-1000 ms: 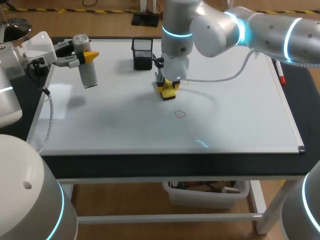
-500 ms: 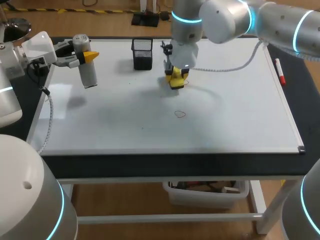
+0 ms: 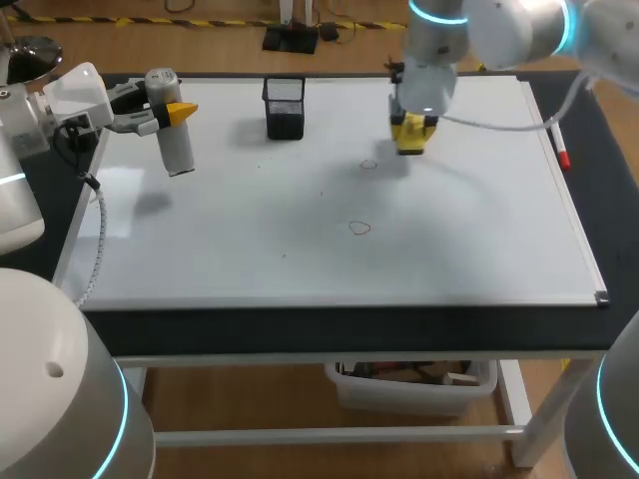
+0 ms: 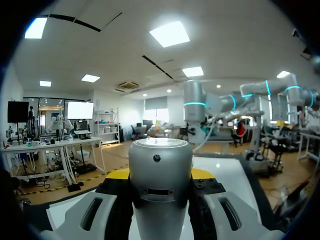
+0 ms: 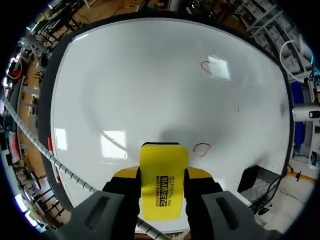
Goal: Pick up the inspection probe, press it on each red-marked spot on the whiteboard one by one, put down the probe, pick up the eraser, and wipe off all the red marks.
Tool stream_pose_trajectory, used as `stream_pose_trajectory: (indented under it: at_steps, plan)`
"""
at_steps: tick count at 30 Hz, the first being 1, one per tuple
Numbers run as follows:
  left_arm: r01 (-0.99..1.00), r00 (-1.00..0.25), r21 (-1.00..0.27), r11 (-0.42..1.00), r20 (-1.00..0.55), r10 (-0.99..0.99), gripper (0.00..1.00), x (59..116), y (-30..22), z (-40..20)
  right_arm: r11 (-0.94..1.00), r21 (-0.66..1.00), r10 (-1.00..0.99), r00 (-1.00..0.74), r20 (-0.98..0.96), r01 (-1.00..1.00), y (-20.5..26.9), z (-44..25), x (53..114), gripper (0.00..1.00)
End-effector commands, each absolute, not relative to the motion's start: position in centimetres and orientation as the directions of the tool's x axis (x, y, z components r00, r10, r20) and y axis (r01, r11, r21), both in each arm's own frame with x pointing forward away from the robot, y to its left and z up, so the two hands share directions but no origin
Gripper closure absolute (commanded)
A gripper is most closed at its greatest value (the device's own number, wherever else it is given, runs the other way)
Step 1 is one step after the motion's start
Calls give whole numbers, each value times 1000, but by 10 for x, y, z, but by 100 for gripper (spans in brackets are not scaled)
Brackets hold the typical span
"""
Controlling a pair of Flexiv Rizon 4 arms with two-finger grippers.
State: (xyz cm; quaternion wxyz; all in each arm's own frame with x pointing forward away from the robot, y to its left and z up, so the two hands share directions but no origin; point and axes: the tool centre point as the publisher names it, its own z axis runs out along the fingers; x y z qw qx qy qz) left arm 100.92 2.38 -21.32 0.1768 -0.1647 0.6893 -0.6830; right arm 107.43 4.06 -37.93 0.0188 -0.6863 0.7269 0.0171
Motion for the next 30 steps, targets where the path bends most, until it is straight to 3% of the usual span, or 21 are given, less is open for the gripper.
stream_pose_trajectory:
  at_steps: [1, 15, 30]
  plan:
    - [15, -884, -1000, 11, -19, -467, 100, 1010, 24, -213, 101, -10, -993, -100, -62, -995, -11, -374, 1073, 100]
    - [15, -884, -1000, 11, -19, -467, 100, 1010, 24, -213, 259, 0, -965, -259, -46, -966, -109, -377, 1073, 100]
    - [15, -884, -1000, 11, -19, -467, 100, 1010, 24, -213, 300, 23, -950, -301, -88, -954, -134, -377, 1081, 100]
